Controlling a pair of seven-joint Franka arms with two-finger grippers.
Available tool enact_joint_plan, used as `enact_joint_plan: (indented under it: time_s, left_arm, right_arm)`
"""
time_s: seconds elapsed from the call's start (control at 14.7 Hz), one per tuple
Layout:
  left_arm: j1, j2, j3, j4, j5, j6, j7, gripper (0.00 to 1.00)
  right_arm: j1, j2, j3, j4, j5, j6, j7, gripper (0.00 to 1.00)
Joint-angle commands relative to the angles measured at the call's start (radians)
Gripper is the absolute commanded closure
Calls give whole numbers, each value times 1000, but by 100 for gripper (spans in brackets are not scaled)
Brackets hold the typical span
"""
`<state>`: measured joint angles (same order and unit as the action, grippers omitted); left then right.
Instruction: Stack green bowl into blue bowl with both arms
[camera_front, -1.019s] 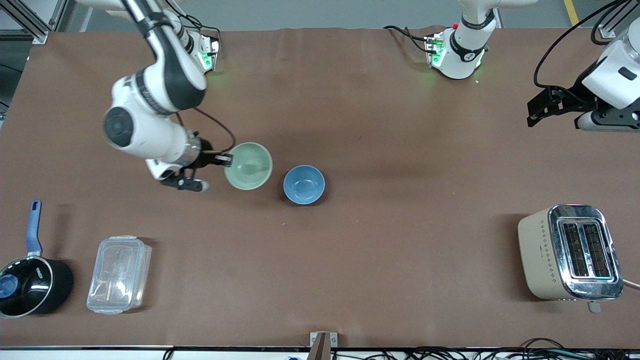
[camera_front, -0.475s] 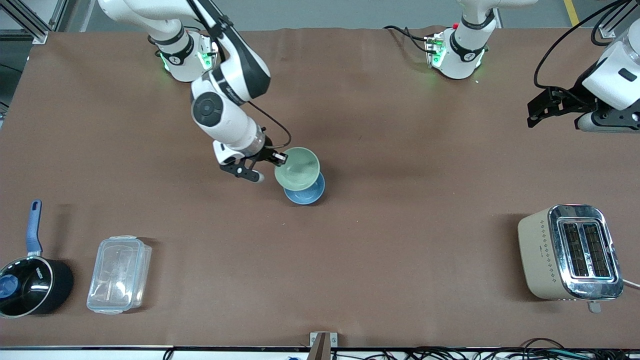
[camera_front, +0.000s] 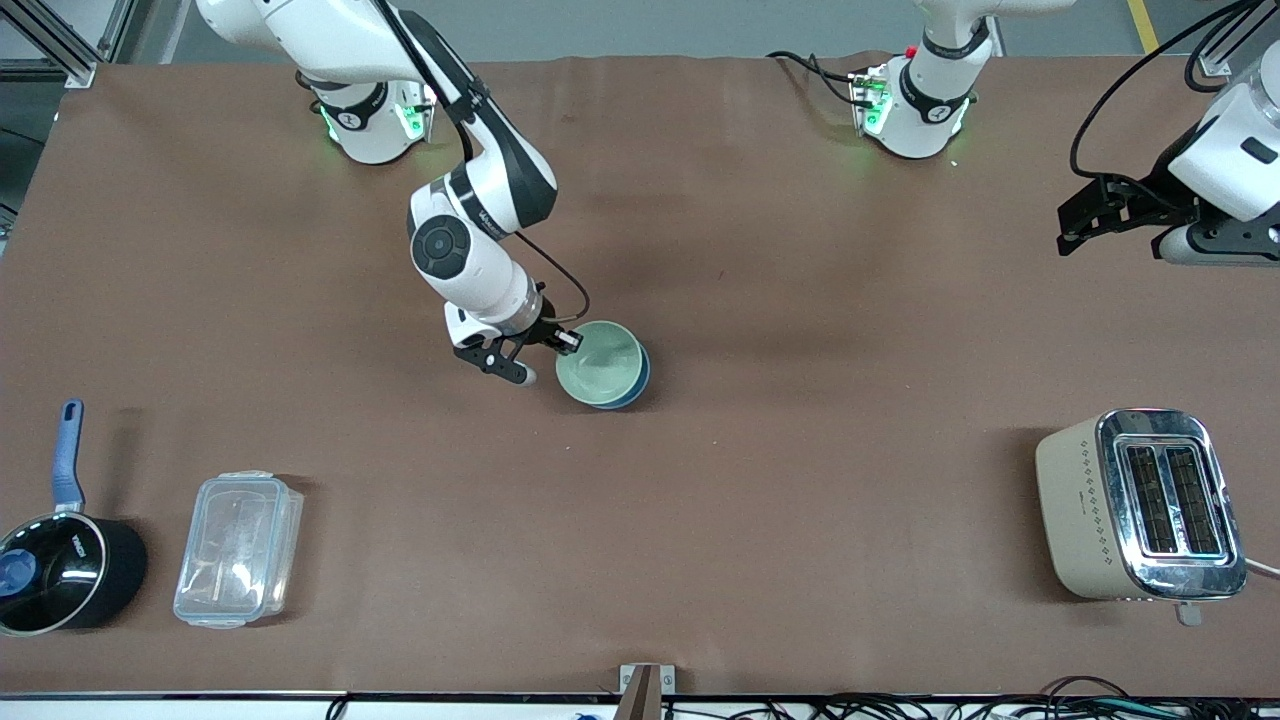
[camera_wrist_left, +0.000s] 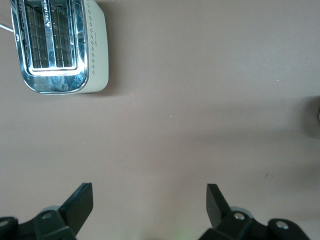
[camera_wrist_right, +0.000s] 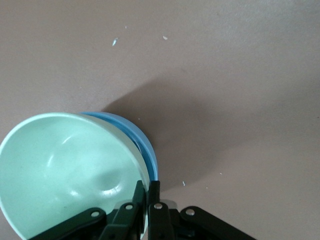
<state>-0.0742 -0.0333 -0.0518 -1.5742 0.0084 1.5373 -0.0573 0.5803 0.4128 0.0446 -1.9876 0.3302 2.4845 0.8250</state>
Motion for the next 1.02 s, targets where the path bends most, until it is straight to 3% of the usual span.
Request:
enact_joint_plan:
  time_s: [0.0,0.14,0.2,0.34,0.54,0.75,0.95]
  left_arm:
    - [10,-2,-2,-1,-5,17,20,0]
    - [7,10,0,-1,-5,27,19,0]
    - [7,12,-2,-1,-5,29,19,0]
    - [7,15,-2,-1,-5,46,19,0]
    - [8,21,0,-1,-4,49,19,0]
    - [8,24,1,8,-1,52,19,0]
    - [10,26,3,9,-1,50,19,0]
  right_arm:
    - [26,4,-2,1,0,7,25,82]
    - [27,4,-2,3,1,1,70,38]
    - [27,4,0,13,1,-7,110,28]
    - [26,-8,-2,33,1,-42,125,19]
    - [-25,-81,-29,87,-20,-243,115,10]
    - [-91,-181,-58,102,-251,-387,31,0]
    - [-200,-250,-60,101,-269,-472,-157,0]
